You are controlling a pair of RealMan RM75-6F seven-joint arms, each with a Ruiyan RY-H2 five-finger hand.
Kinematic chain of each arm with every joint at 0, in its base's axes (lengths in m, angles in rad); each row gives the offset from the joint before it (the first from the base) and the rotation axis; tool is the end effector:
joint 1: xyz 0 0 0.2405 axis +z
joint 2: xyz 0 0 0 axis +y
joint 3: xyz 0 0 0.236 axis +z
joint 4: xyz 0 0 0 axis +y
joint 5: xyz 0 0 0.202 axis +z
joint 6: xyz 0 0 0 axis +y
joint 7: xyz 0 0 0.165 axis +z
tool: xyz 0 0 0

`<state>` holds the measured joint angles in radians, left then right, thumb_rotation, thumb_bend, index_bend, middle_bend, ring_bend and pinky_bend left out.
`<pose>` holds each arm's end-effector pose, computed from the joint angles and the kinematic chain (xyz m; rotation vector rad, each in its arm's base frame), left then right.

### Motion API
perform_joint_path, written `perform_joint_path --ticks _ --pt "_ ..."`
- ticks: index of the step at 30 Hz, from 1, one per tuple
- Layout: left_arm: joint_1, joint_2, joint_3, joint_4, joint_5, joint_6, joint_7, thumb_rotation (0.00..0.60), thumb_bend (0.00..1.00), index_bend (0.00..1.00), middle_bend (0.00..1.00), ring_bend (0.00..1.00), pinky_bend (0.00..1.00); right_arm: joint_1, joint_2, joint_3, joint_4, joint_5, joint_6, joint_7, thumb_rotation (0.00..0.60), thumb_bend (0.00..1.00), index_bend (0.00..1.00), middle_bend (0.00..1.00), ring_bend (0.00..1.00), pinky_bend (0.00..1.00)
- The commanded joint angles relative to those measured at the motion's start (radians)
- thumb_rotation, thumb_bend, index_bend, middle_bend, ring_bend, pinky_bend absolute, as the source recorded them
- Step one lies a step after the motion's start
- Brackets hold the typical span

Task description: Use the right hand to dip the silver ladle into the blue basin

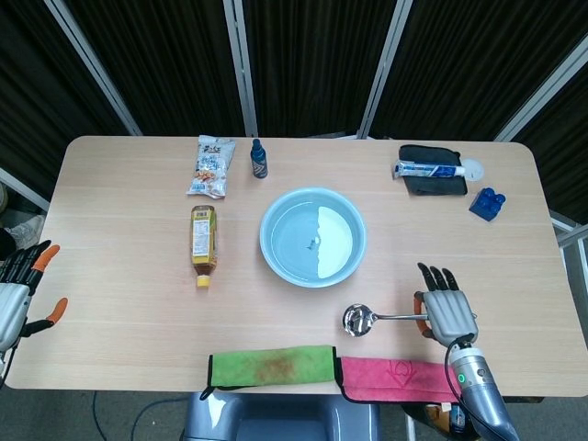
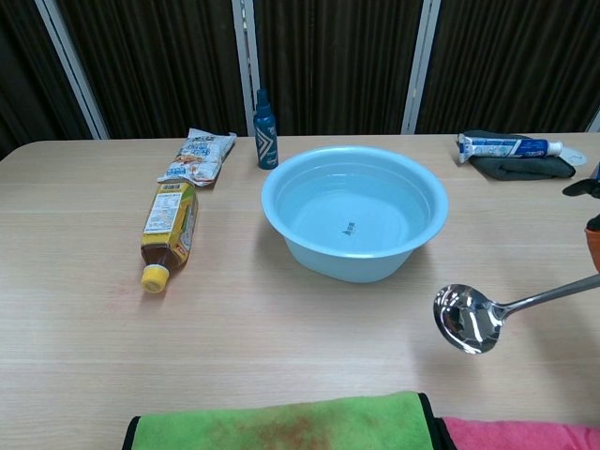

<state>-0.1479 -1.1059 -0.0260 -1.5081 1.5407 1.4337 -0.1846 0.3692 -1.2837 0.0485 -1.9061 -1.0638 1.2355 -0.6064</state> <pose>-0.2978 0.2154 0.1586 -1.4589 -0.9584 -0.9696 -0.2145 -0.2427 0.0543 1.6353 -1.0406 0.6301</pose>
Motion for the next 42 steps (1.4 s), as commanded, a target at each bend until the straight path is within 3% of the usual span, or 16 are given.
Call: perform_joint_path --ticks 1,14,22,31,42 --pt "0.0 -0.001 0.0 0.0 0.0 0.001 0.002 0.575 0.38 0.0 0.0 0.0 0.0 0.011 0.038 0.009 -0.048 0.011 0.001 -0.031 0.6 0.81 0.67 0.01 0.0 0.0" --pt "-0.004 -0.006 -0.003 0.002 -0.015 -0.012 0.012 0.577 0.38 0.0 0.0 0.0 0.0 0.111 0.191 0.091 -0.218 0.178 -0.042 -0.14 0.6 0.81 0.68 0.01 0.0 0.0" --pt "-0.002 -0.008 -0.009 0.0 -0.026 -0.007 0.016 0.58 0.38 0.0 0.0 0.0 0.0 0.224 0.247 0.162 -0.295 0.348 -0.064 -0.224 0.6 0.81 0.68 0.02 0.0 0.0" --pt "-0.003 -0.008 -0.018 0.006 -0.048 -0.014 0.01 0.578 0.38 0.0 0.0 0.0 0.0 0.389 0.207 0.209 -0.289 0.564 -0.073 -0.328 0.6 0.81 0.68 0.02 0.0 0.0" --pt "-0.007 -0.009 -0.037 0.023 -0.095 -0.038 -0.008 0.578 0.38 0.0 0.0 0.0 0.0 0.593 0.073 0.254 -0.168 0.787 -0.069 -0.424 0.6 0.81 0.67 0.02 0.0 0.0"
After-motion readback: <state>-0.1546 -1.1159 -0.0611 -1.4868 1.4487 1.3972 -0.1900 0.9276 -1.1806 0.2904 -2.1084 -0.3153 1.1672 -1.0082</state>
